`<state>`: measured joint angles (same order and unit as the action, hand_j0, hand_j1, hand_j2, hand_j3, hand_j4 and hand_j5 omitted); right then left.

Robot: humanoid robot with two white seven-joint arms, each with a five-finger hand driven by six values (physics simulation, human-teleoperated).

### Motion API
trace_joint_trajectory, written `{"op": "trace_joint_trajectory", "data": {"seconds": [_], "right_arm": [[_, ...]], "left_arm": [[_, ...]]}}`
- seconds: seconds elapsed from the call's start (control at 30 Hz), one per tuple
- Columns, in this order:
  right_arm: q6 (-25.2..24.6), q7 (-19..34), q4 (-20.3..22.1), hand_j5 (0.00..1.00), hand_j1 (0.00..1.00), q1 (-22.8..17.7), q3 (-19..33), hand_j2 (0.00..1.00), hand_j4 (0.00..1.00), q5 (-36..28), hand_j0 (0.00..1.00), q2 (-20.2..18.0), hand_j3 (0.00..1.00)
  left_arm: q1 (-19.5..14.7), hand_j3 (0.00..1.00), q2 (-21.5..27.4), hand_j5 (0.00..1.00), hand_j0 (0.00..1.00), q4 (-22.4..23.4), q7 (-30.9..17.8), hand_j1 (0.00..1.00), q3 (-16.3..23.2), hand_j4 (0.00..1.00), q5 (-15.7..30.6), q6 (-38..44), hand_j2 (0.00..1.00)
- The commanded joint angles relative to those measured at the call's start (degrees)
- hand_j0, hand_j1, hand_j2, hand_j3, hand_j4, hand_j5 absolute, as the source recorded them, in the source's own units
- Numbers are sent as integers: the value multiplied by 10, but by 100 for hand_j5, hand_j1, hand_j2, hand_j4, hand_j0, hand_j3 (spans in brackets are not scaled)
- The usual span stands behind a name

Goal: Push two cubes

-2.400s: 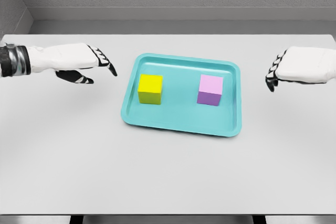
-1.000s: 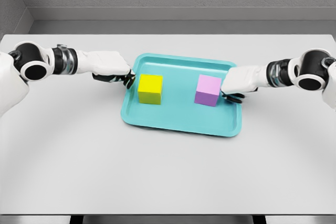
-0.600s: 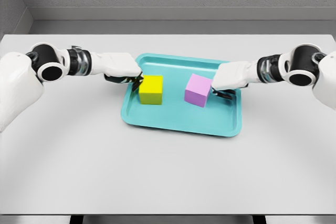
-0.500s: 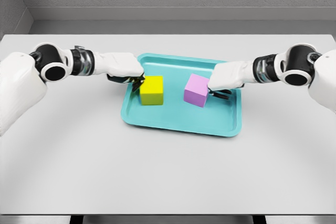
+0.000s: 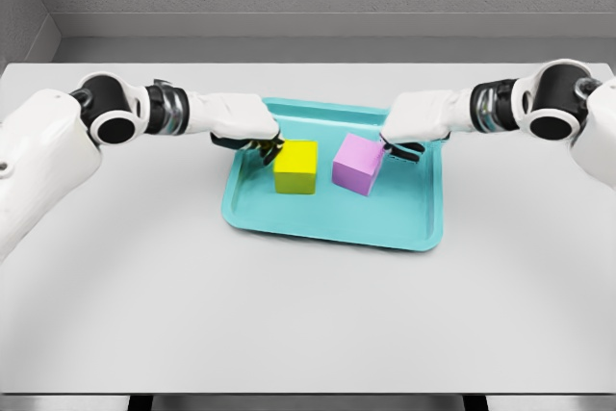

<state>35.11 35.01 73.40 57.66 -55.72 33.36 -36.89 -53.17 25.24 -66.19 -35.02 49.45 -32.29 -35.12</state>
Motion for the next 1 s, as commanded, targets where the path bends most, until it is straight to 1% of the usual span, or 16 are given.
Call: {"op": "trace_joint_trajectory", "data": {"seconds": [0.0,0.07,0.13,0.2,0.23,0.33,0.43,0.53,0.57,0.63,0.67,0.77,0.8,0.9,0.97], "right_arm": [[-1,0,-23,10,10,0,52,10,10,-6,10,-19,10],[-1,0,-77,9,9,1,74,9,9,-6,9,-12,9],[-1,0,-128,9,9,6,77,9,9,-6,9,31,9],[-1,0,-141,1,1,6,72,1,1,-4,1,54,1],[-1,0,-143,0,0,6,72,0,0,-4,0,60,0],[-1,0,-155,0,0,6,69,0,0,5,0,91,0],[-1,0,-156,0,0,7,58,0,0,5,0,101,0],[-1,0,-156,0,0,11,44,0,0,5,0,114,0],[-1,0,-157,0,0,11,43,0,0,5,0,118,0],[-1,0,-164,0,0,11,40,0,0,19,0,122,0],[-1,0,-164,0,0,12,40,0,0,19,0,125,0],[-1,0,-164,0,0,15,40,0,0,19,0,126,0],[-1,0,-170,0,0,15,32,0,0,20,0,129,0],[-1,0,-188,0,0,17,29,0,0,21,0,139,0],[-1,0,-198,0,0,18,26,0,0,38,0,146,0]], "left_arm": [[0,40,-4,40,40,0,0,40,-1,40,2,1,40],[0,40,-5,40,40,0,0,40,0,40,2,1,40],[-1,40,-9,40,40,0,0,40,0,40,-1,1,40],[-1,40,-13,40,40,0,0,40,0,40,-1,1,40],[-4,40,-15,40,40,0,0,40,0,40,-1,1,40],[-5,40,-16,40,40,4,0,40,0,40,-1,1,40],[-7,40,-21,40,40,4,0,40,0,40,-7,1,40],[-18,40,-12,40,40,3,0,40,-3,40,-4,1,40],[-20,40,3,40,40,1,0,40,-9,40,-1,1,40],[-25,41,54,41,41,-5,0,41,-19,41,38,1,41],[-24,40,65,40,40,-6,0,40,-21,40,59,1,40],[-22,40,65,40,40,-6,0,40,-16,40,75,1,40],[-21,41,64,41,41,-6,0,41,-15,41,75,1,41],[-20,40,61,40,40,-5,0,40,-11,40,75,1,40],[-19,40,60,40,40,-5,0,40,-9,40,75,1,40]]}}
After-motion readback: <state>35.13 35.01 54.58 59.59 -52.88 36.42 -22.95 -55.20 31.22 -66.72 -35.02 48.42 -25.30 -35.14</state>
